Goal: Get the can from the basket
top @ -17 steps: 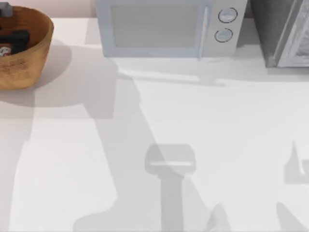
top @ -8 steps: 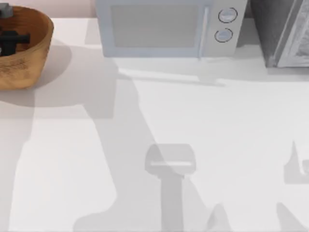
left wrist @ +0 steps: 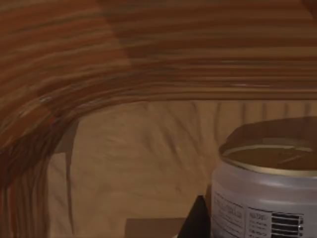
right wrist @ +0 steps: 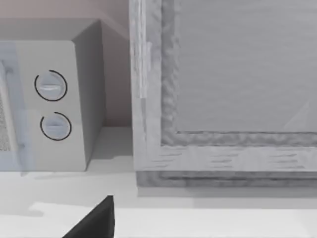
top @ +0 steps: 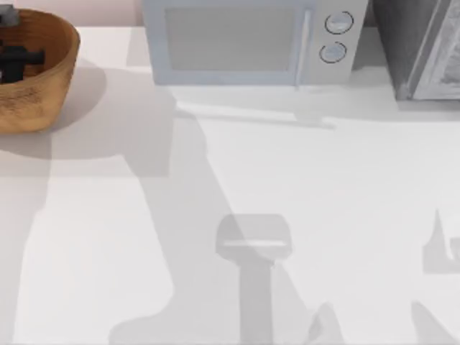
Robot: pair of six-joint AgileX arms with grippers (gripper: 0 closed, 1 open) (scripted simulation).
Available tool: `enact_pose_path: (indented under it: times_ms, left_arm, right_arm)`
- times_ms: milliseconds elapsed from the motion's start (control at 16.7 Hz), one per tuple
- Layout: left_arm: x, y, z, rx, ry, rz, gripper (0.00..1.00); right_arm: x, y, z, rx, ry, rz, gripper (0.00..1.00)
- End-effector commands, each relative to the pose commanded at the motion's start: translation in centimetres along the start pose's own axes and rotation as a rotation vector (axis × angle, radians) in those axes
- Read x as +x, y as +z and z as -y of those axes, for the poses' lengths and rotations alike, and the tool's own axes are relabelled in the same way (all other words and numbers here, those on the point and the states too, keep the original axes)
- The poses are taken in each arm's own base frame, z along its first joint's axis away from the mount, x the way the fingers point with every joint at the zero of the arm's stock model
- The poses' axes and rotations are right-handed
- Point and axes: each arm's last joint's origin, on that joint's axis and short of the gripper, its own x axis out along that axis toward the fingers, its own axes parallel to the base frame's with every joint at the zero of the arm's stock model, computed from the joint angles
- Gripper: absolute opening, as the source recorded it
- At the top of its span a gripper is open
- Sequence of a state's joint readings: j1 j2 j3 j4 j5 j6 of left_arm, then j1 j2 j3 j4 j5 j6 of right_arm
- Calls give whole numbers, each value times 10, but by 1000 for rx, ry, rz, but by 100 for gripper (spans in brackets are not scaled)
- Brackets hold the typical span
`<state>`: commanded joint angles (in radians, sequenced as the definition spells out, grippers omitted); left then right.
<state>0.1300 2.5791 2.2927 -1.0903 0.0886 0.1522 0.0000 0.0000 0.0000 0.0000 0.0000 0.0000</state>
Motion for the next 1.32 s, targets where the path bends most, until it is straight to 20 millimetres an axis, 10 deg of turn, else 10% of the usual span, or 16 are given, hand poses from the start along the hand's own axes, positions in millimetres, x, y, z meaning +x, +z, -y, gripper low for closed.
enact_pose_path:
  times_ms: [360, 660, 1020, 1320]
  left_arm:
    - [-42, -1, 5, 0, 25, 96, 0]
    - [-120, -35, 26, 14, 44, 267, 0]
    - [-221, -163, 59, 22, 74, 600, 0]
    - [-225, -300, 78, 37, 81, 934, 0]
  right_arm:
    - [0, 0, 0, 0, 0, 0, 100]
    - [0, 0, 0, 0, 0, 0, 100]
    - [0, 0, 0, 0, 0, 0, 100]
    - [0, 0, 0, 0, 0, 0, 100]
